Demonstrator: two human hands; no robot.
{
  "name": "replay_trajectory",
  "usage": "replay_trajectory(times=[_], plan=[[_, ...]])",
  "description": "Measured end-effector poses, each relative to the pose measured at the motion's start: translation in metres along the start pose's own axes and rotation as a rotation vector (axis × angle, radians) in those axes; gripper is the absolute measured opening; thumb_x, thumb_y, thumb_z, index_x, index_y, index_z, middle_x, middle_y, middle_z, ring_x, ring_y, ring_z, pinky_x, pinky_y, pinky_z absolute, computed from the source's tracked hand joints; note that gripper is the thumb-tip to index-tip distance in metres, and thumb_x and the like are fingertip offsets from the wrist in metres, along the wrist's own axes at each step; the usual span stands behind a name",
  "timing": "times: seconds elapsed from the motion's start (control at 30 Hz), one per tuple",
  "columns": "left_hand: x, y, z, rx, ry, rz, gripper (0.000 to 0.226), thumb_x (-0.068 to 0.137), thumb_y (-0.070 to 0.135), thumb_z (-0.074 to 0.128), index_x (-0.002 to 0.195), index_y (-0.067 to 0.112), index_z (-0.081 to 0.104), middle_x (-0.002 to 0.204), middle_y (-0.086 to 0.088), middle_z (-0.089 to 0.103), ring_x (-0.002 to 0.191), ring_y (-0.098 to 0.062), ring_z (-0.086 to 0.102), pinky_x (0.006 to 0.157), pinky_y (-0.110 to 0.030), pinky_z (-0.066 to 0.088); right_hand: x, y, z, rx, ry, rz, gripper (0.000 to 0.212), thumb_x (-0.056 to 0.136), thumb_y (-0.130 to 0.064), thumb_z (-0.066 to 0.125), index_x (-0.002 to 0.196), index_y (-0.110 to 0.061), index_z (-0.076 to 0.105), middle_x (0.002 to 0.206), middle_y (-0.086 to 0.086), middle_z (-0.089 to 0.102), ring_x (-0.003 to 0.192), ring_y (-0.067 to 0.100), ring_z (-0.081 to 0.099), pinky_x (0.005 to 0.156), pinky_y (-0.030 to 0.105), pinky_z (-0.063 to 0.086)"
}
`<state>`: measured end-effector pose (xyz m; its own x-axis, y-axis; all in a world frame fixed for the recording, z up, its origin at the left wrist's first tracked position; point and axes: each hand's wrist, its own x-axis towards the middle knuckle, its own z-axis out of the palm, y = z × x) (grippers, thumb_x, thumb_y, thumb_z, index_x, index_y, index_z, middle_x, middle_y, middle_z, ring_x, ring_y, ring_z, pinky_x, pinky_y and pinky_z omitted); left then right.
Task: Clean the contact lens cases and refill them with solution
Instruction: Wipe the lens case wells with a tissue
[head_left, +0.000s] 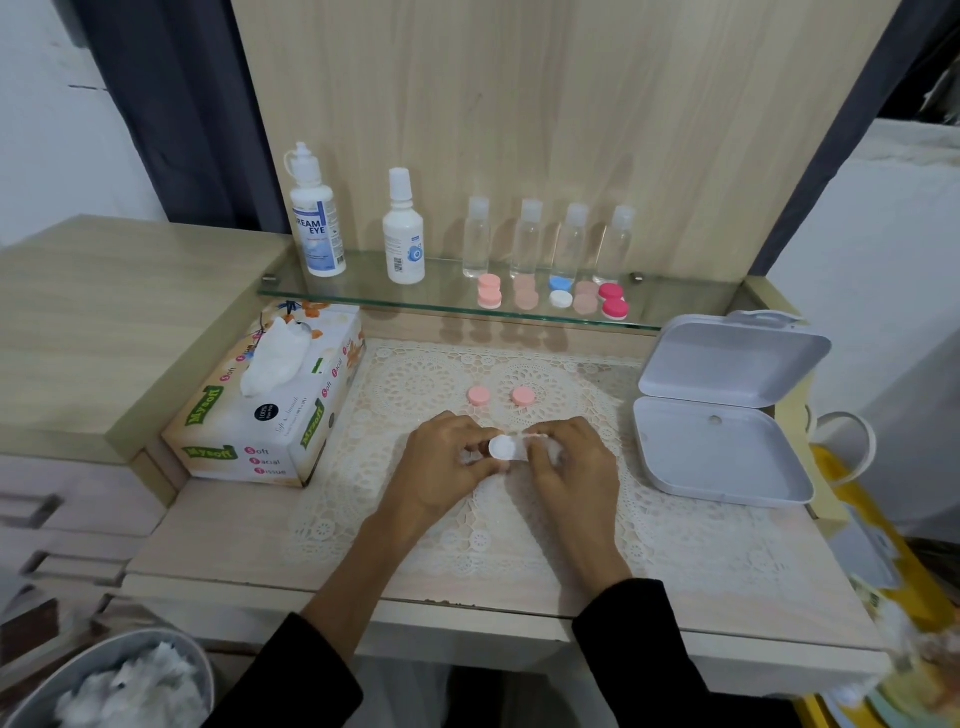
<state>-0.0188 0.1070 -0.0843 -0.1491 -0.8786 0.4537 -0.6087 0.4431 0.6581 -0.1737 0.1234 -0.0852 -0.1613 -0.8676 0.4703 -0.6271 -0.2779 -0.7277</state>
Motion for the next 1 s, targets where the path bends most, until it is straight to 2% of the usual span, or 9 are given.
replay_trajectory(times=[0.1,0.27,0.4,0.63,0.7,0.8,0.93,1.0], plan=[[-0.0002,-0.0003,0.0002,-0.008,-0.004,0.008,0.031,0.068,0.028,0.082,0.099,0.023,0.076,0.079,0.005,0.07,0.074,-0.014,0.057,0.069,-0.031,0.047,-0.0017,0.0,0.0029,-0.052,-0.078,-0.039,0.017,0.085,-0.024,0.057,0.088,-0.019,0.073,0.085,-0.01,0.057,0.082,0.008,0.054,0.063,0.024,0.04],[-0.0006,-0.001,0.0008,0.004,-0.002,0.009,0.035,0.067,0.023,0.084,0.1,0.02,0.075,0.08,0.003,0.07,0.073,-0.014,0.057,0.068,-0.033,0.048,0.0013,0.0038,-0.0007,0.06,0.043,0.082,0.021,0.078,-0.022,0.055,0.08,-0.01,0.072,0.079,-0.001,0.063,0.073,0.015,0.059,0.063,0.03,0.045],[0.0001,-0.002,0.0009,0.002,-0.01,0.011,0.035,0.067,0.027,0.082,0.101,0.02,0.075,0.079,0.003,0.07,0.073,-0.015,0.057,0.067,-0.037,0.049,-0.0007,0.0011,-0.0019,0.089,0.003,0.124,0.015,0.073,-0.025,0.055,0.072,-0.013,0.064,0.07,-0.003,0.062,0.068,0.016,0.057,0.061,0.038,0.047],[0.0007,-0.0007,-0.0015,-0.046,-0.016,0.013,0.038,0.069,0.047,0.07,0.098,0.024,0.076,0.076,0.004,0.069,0.072,-0.014,0.059,0.067,-0.034,0.049,-0.0048,-0.0002,0.0029,-0.034,-0.108,-0.125,0.014,0.081,-0.025,0.055,0.079,-0.018,0.067,0.077,-0.009,0.06,0.074,0.009,0.054,0.061,0.026,0.042],[0.0009,-0.0003,-0.0011,-0.036,-0.02,0.014,0.034,0.07,0.041,0.071,0.098,0.024,0.076,0.076,0.004,0.069,0.072,-0.014,0.059,0.067,-0.035,0.05,-0.0036,0.0015,0.0033,-0.01,-0.134,-0.15,0.011,0.084,-0.021,0.059,0.084,-0.021,0.071,0.081,-0.009,0.062,0.079,0.009,0.057,0.064,0.025,0.044],[0.0011,-0.0017,-0.001,-0.017,-0.025,0.011,0.033,0.07,0.036,0.073,0.1,0.024,0.075,0.077,0.004,0.069,0.073,-0.015,0.059,0.068,-0.036,0.05,-0.0038,0.0025,0.0034,-0.054,-0.158,-0.172,0.014,0.085,-0.025,0.06,0.09,-0.025,0.074,0.085,-0.01,0.062,0.085,0.009,0.056,0.065,0.026,0.045],[0.0,-0.0014,-0.0006,-0.052,-0.025,-0.013,0.033,0.069,0.035,0.075,0.099,0.023,0.075,0.076,0.006,0.068,0.074,-0.013,0.057,0.069,-0.034,0.049,-0.0026,0.0044,0.0034,-0.104,-0.072,-0.089,0.01,0.087,-0.023,0.061,0.087,-0.022,0.072,0.084,-0.01,0.059,0.086,0.013,0.055,0.063,0.028,0.041],[-0.0001,-0.001,-0.0004,-0.038,-0.029,-0.012,0.031,0.07,0.031,0.076,0.099,0.022,0.075,0.077,0.005,0.068,0.074,-0.013,0.057,0.07,-0.034,0.049,-0.0032,0.002,0.0042,-0.137,-0.083,-0.123,0.008,0.087,-0.019,0.062,0.087,-0.021,0.07,0.085,-0.011,0.059,0.086,0.012,0.054,0.063,0.028,0.042]])
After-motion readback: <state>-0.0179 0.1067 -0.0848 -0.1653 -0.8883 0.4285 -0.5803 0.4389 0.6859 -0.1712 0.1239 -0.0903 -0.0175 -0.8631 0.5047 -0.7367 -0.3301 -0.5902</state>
